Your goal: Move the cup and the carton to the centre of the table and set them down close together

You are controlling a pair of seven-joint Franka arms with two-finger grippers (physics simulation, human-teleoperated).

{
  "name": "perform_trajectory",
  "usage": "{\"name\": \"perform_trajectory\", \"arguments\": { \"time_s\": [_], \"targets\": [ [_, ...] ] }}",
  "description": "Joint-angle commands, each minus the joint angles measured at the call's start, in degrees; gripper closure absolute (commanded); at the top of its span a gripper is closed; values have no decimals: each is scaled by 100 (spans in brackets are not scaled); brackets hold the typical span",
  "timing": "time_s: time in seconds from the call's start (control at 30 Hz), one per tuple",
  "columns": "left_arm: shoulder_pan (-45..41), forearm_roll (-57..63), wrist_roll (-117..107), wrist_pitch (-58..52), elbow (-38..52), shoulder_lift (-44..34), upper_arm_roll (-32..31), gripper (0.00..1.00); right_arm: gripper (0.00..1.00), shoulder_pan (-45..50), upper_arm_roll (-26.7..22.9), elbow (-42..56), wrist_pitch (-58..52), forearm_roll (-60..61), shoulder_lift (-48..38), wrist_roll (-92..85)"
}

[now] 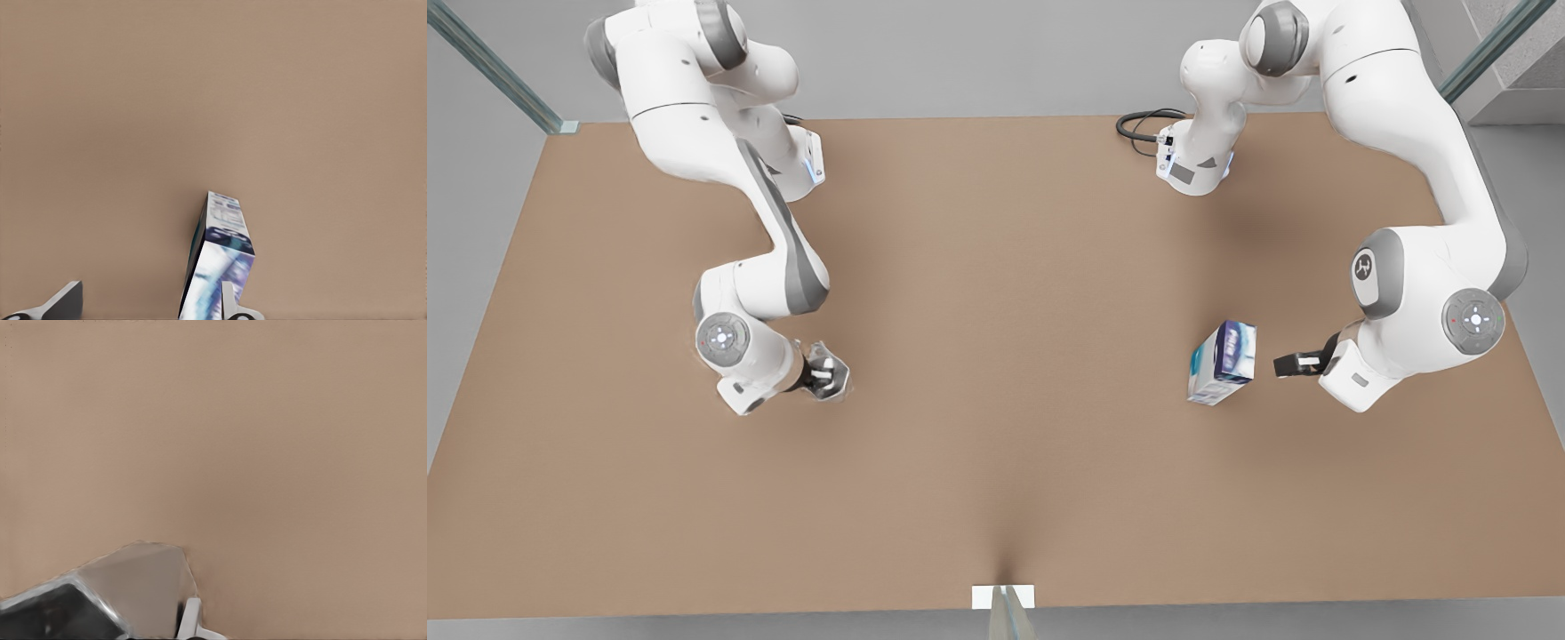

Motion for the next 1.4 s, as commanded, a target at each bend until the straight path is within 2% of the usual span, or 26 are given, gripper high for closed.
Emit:
{"name": "perform_trajectory", "arguments": {
  "time_s": [0.0,0.03,0.2,0.27,0.47,0.63,0.7,0.8,0.87,1.03,1.1,1.13,1.17,1.2,1.23,1.27,1.3,1.37],
  "targets": [
    [9,1,-2,-4,0,0,0,0,79,80,-11,103,-3,0,56,99],
    [9,1,-2,-4,0,8,0,0,79,484,-248,270,-12,18,153,424],
    [18,1,16,5,0,17,53,0,79,1127,-301,1869,-240,351,1330,908],
    [114,1,16,5,0,17,53,0,79,1592,-644,2493,-267,360,1743,1347],
    [88,9,-2,5,0,17,44,0,79,2252,-662,4278,-249,659,3123,2754],
    [-228,1,-81,-39,-53,17,27,0,79,2682,-679,4656,94,844,3554,3518],
    [-228,-17,-46,5,-465,-202,9,0,79,2665,-864,4647,164,835,3615,3483],
    [-308,-8,104,1112,-2267,-1169,-96,0,79,2603,-1066,4647,559,835,3791,3466],
    [-316,-8,130,1780,-3102,-1591,-149,0,79,2559,-1075,4638,691,835,3844,3466],
    [-308,537,1852,2211,-3981,-1820,-202,0,79,2559,-1066,4594,700,826,3844,3422],
    [-299,537,1914,2246,-4025,-1811,-202,0,79,2568,-1057,4524,770,826,3879,3395],
    [-299,537,1914,2255,-4052,-1811,-202,0,73,2568,-1057,4515,823,826,3888,3413],
    [-308,528,1897,2290,-4052,-1793,-202,0,61,2568,-1057,4515,823,826,3888,3431],
    [-308,510,1844,2334,-4043,-1785,-202,0,54,2568,-1057,4480,823,826,3888,3439],
    [-308,475,1713,2431,-4043,-1776,-202,0,42,2568,-1057,4480,832,826,3888,3439],
    [-308,247,1510,2571,-4043,-1741,-202,0,37,2568,-1057,4480,832,826,3888,3439],
    [-299,141,1510,2703,-4043,-1697,-202,0,28,2568,-1057,4480,832,826,3888,3439],
    [-308,-17,1396,2862,-4043,-1618,-202,0,4,2577,-1057,4480,832,817,3888,3395]
  ]
}}
